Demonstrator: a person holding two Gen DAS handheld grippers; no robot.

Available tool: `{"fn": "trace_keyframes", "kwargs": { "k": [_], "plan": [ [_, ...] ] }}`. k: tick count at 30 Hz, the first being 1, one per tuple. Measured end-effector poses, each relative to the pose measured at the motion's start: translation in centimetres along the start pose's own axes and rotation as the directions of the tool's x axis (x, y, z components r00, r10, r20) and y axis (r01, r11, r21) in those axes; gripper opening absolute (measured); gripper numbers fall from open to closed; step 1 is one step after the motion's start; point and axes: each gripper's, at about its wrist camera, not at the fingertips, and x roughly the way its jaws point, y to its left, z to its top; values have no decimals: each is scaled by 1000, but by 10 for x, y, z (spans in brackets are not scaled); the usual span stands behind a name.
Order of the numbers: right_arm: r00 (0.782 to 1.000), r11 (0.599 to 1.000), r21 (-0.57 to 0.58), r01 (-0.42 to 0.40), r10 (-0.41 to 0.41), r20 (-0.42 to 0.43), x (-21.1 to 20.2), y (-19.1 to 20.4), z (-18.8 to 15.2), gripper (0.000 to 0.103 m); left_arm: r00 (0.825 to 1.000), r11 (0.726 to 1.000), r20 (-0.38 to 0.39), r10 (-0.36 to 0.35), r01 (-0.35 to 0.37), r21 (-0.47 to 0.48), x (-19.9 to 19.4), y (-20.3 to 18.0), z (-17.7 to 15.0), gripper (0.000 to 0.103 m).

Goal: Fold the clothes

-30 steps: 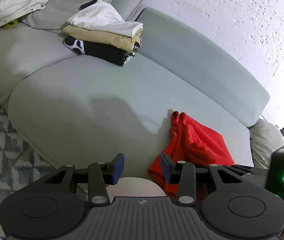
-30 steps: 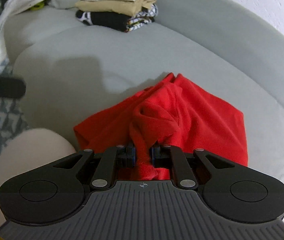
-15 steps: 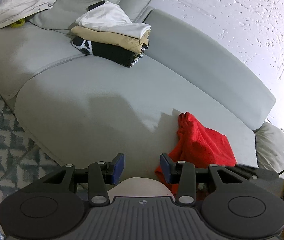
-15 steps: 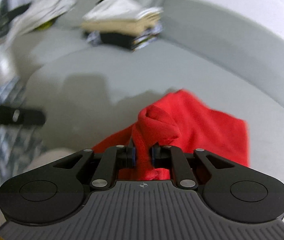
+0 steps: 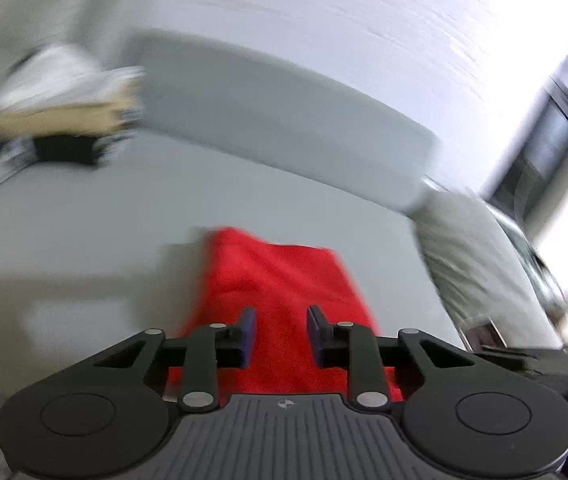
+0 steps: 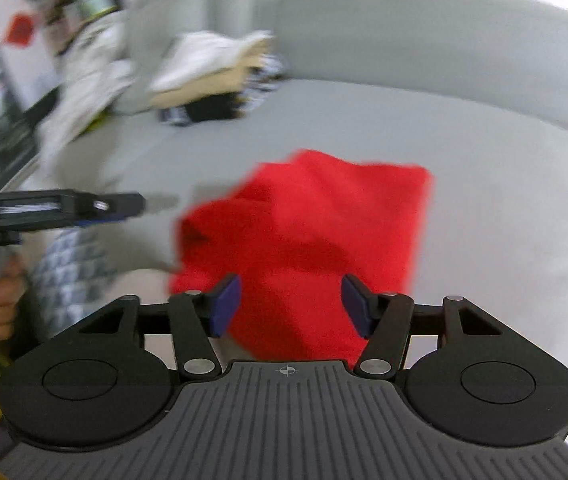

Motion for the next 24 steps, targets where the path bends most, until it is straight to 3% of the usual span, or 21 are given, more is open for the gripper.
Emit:
{"fn": "trace_keyframes", "kwargs": {
  "k": [2,3,4,7,9,12,15,17,20,22,24],
  "plan": [
    [1000,998,59,30,-30,0,3,-11,-8,45,999,998,-49,-7,10,69,29,-13,3,12],
    [1000,997,75,30,-30,7,7,-16,-10,37,998,998,-70,4,0,65,42,-14,4,7],
    [999,996,78,34,-35,7,12,-18,-10,36,997,999,-83,6,-2,40,52,-9,5,4],
    [999,999,43,34,-35,31,22,-17,-5,37,992,996,-110,67,-72,-49,71,13,2,0],
    [998,1000,4,16,-16,59,29,-13,0,38,967,977,-189,173,-192,-91,84,36,-6,0],
    [998,998,-60,-20,24,65,47,-8,4,42,976,956,-186,114,-159,-247,83,66,-19,5],
    [1000,991,-135,9,-12,-20,69,-9,-7,41,972,963,-194,129,-170,-211,82,60,-19,6],
    [1000,986,-169,8,-8,4,65,-11,-14,41,970,967,-198,144,-180,-182,83,58,-18,7],
    [999,996,-90,-27,25,-28,52,-23,-10,42,971,964,-199,133,-173,-200,78,60,-19,7],
    [997,999,-3,-53,53,-53,42,-33,-11,50,973,967,-193,128,-165,-193,73,56,-12,7],
    [997,997,43,-59,61,-38,30,-39,-14,52,978,972,-168,120,-150,-180,64,49,-7,8]
  ]
}}
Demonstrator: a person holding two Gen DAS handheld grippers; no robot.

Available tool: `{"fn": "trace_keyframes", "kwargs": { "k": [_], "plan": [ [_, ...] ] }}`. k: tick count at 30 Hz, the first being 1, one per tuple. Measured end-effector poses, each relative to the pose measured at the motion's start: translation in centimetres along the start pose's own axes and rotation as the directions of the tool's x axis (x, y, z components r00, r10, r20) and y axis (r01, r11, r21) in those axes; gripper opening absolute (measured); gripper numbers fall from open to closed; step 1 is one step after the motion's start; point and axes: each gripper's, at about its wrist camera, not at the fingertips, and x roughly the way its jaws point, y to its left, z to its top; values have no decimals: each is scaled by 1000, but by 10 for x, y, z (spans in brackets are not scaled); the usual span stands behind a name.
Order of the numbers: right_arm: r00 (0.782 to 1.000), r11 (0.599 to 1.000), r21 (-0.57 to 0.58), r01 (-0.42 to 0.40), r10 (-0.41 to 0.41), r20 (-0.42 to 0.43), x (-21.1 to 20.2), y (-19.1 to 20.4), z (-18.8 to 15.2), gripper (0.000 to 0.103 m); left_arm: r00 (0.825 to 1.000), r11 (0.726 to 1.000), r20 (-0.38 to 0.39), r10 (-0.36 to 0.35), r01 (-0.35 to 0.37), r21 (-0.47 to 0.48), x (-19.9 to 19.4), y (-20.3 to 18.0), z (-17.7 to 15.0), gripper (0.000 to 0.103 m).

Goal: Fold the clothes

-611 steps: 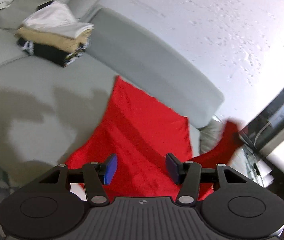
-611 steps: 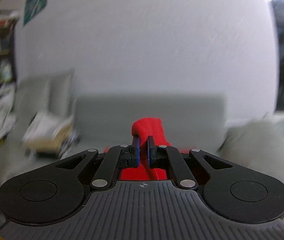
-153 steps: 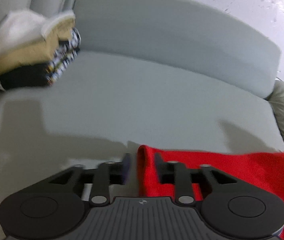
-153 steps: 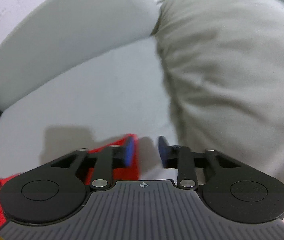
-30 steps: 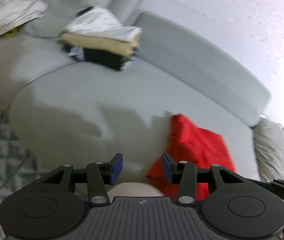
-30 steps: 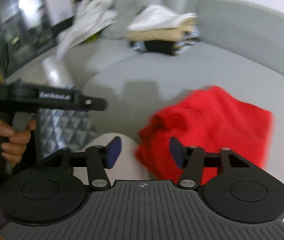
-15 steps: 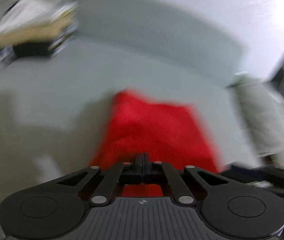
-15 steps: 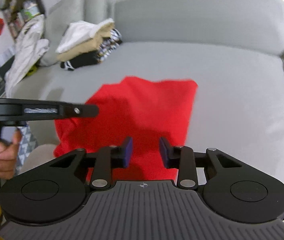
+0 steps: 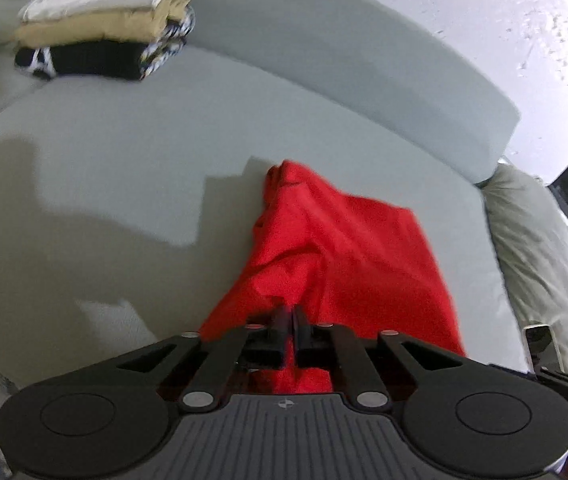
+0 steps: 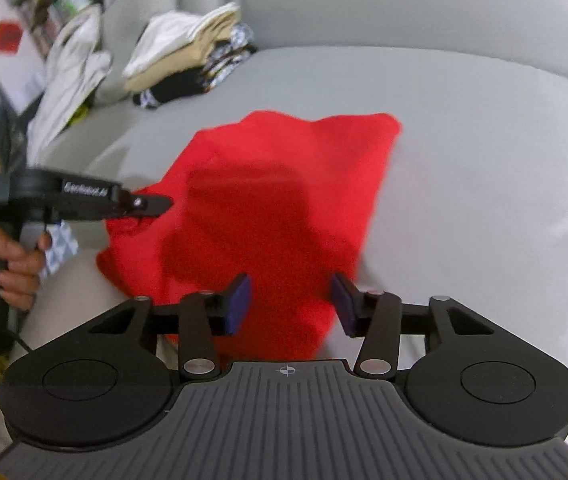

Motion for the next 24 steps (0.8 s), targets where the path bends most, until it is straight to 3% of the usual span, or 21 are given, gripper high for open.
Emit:
{"fn": "trace_keyframes", "kwargs": {
  "k": [3,4,9,11,12,13,16,18,20,22,23,24],
  "plan": [
    [999,999,47,-23,21,42,-14,-8,2,57,997,999,71,34,-36,27,-23,-11,-2,38],
    [998,998,62,-27,24,50,-13,-10,6,59,995,998,94,42,-46,40,-30,-16,-3,40],
    [996,988,144,-51,40,79,-11,-20,24,60,986,995,158,-48,33,98,-33,-36,6,39],
    [993,985,163,-58,40,107,-4,-22,34,56,985,990,159,-63,42,133,-24,-43,9,31],
    [991,981,182,-74,52,124,1,-26,38,50,986,988,160,-54,30,149,-16,-46,11,12],
    [988,976,199,-91,63,141,6,-30,43,42,987,988,154,-43,19,153,-9,-46,12,0],
    [982,957,243,-161,130,137,30,-44,54,37,996,989,86,-26,13,149,19,-41,12,0],
    [972,948,222,-227,208,108,49,-46,58,35,998,987,22,52,-55,150,38,-32,8,0],
    [961,944,180,-276,266,79,66,-46,59,33,998,997,15,54,-55,63,43,-15,7,5],
    [979,967,156,-203,195,61,84,-56,56,12,999,999,15,37,-36,-21,43,1,8,8],
    [988,964,219,-148,138,64,92,-73,54,0,1000,999,13,20,-19,-44,43,5,9,9],
    [994,954,284,-100,85,65,100,-90,52,0,1000,999,15,11,-11,-50,43,7,8,9]
  ]
}}
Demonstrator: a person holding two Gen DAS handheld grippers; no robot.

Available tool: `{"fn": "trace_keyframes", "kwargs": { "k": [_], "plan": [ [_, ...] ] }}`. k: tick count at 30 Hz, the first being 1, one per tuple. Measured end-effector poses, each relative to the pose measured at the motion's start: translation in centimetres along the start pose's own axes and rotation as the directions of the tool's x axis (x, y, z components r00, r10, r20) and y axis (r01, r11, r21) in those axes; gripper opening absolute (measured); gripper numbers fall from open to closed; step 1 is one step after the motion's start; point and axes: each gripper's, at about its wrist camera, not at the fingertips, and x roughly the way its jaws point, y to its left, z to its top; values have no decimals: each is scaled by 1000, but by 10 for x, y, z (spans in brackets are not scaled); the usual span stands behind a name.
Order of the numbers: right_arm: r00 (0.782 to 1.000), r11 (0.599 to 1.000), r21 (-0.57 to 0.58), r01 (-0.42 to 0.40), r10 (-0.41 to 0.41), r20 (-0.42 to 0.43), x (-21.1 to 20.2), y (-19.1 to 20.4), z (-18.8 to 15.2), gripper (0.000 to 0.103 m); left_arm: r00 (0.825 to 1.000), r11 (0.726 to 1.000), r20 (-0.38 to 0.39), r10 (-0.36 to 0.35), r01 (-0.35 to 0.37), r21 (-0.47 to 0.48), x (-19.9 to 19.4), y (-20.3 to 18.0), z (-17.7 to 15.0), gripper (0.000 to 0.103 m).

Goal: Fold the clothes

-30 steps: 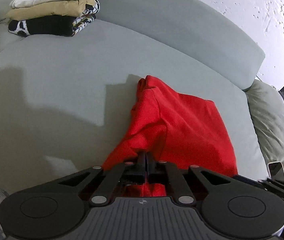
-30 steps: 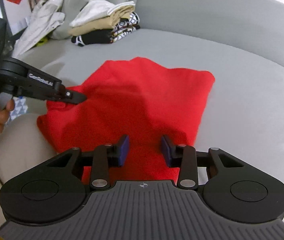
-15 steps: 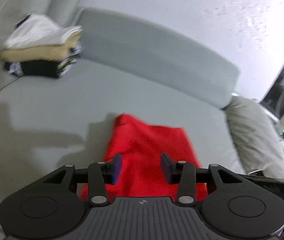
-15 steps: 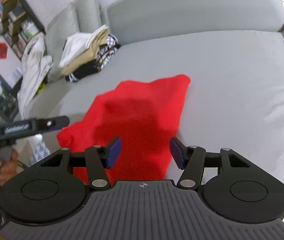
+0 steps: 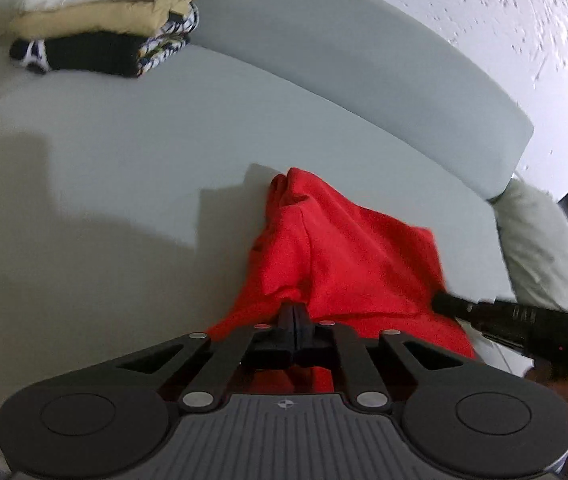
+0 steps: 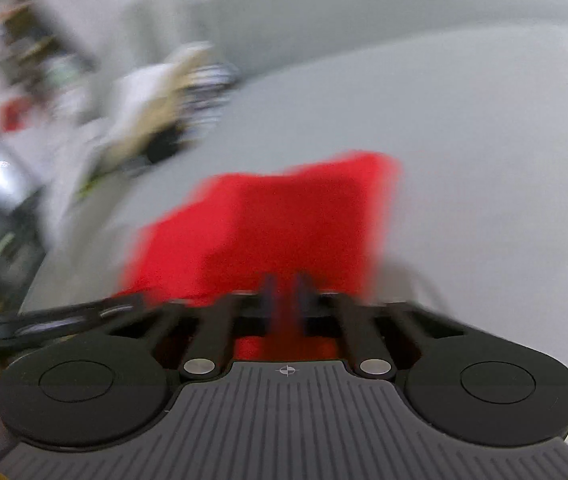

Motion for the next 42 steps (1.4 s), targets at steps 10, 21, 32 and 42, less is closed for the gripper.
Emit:
{"fn": "trace_keyframes", "kwargs": {
  "k": [10,21,32,42],
  "plan": [
    [986,974,153,-166,163,36,23,-6,47,10,1000,999,17,-2,1,33,0,-4,-1,9],
    [954,892,439,103,-214,210,49,-54,65,9,1000,998,17,11,-13,67,-1,-5,-2,9],
    [994,983,169,77,-88,58,-39,1,17,62,996,989,82,29,-40,142,-59,-40,-7,47],
    [994,980,186,67,-50,-94,-98,-3,-55,74,990,992,75,121,-123,24,-83,-10,-13,84]
  ]
}}
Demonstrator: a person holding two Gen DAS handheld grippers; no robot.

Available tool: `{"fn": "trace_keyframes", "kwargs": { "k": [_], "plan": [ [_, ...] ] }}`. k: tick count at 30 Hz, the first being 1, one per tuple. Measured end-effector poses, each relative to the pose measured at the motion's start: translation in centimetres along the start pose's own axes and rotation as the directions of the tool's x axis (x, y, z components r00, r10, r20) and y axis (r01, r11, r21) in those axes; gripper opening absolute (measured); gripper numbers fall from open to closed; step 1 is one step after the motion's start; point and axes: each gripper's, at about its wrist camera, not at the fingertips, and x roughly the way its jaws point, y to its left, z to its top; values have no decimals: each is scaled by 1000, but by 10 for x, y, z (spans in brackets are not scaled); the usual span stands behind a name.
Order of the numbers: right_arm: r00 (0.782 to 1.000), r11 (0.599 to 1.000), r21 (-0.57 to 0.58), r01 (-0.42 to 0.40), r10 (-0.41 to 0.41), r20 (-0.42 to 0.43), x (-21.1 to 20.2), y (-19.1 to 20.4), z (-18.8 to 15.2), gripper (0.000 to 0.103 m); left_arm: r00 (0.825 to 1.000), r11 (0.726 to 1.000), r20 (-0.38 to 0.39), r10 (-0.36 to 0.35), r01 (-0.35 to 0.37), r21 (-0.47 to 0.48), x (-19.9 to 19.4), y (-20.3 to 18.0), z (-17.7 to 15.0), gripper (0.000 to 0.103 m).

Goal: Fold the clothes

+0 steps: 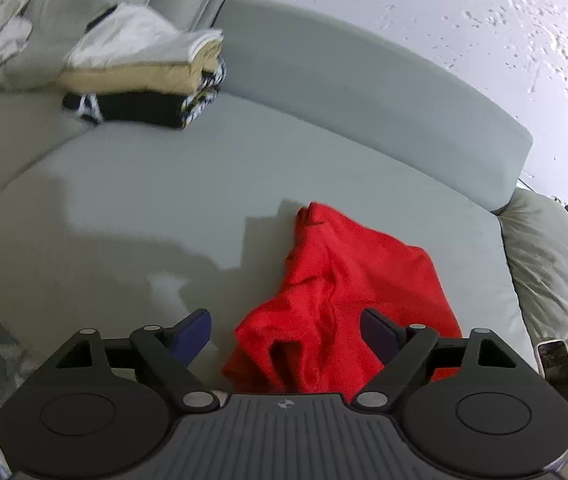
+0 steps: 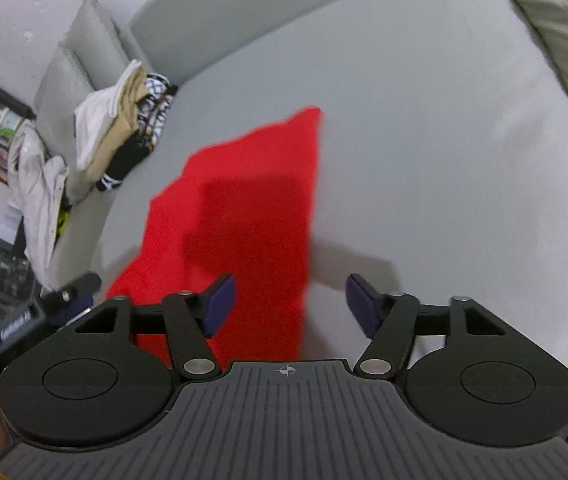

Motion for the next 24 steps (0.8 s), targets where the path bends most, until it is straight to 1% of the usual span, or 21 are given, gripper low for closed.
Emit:
{"fn": "trace_keyframes", "kwargs": {
  "k": [1,4,7,10,12,14,15,17,19,20,22,24],
  "plan": [
    [1000,1000,17,-1,1,-1,-4,-6,-6,77,1000,1000,-10,-10,9,-14,2,3,0,85],
    [999,995,94,-33,32,7,-14,-29,-16,77,999,997,-18,-50,49,-52,9,12,2,85],
    [995,980,172,-101,99,18,-16,-41,-15,77,994,991,-31,-105,101,-91,20,22,8,85],
    [988,962,225,-156,155,23,-12,-47,-11,77,995,987,-36,-92,86,-134,26,28,15,85],
    [984,954,241,-179,178,25,-8,-49,-8,75,989,981,-40,-145,138,-137,31,32,17,86],
    [980,947,252,-197,197,25,2,-48,-5,73,972,970,-88,-216,204,-131,43,35,19,87],
    [978,943,259,-207,209,24,7,-49,-4,71,964,967,-120,-239,224,-124,51,37,20,87],
    [970,931,278,-237,241,18,15,-51,0,71,947,963,-180,-267,255,-90,64,37,22,87],
    [965,925,286,-250,260,3,24,-50,5,69,932,958,-222,-286,287,-29,75,35,24,87],
    [964,925,282,-255,267,-4,28,-48,8,68,925,952,-235,-300,307,-7,80,33,25,87],
    [966,938,248,-242,256,-25,35,-42,14,66,910,939,-256,-326,343,25,89,31,27,86],
    [968,949,216,-228,244,-49,41,-37,20,65,890,923,-288,-354,382,45,97,25,29,85]
  ]
}}
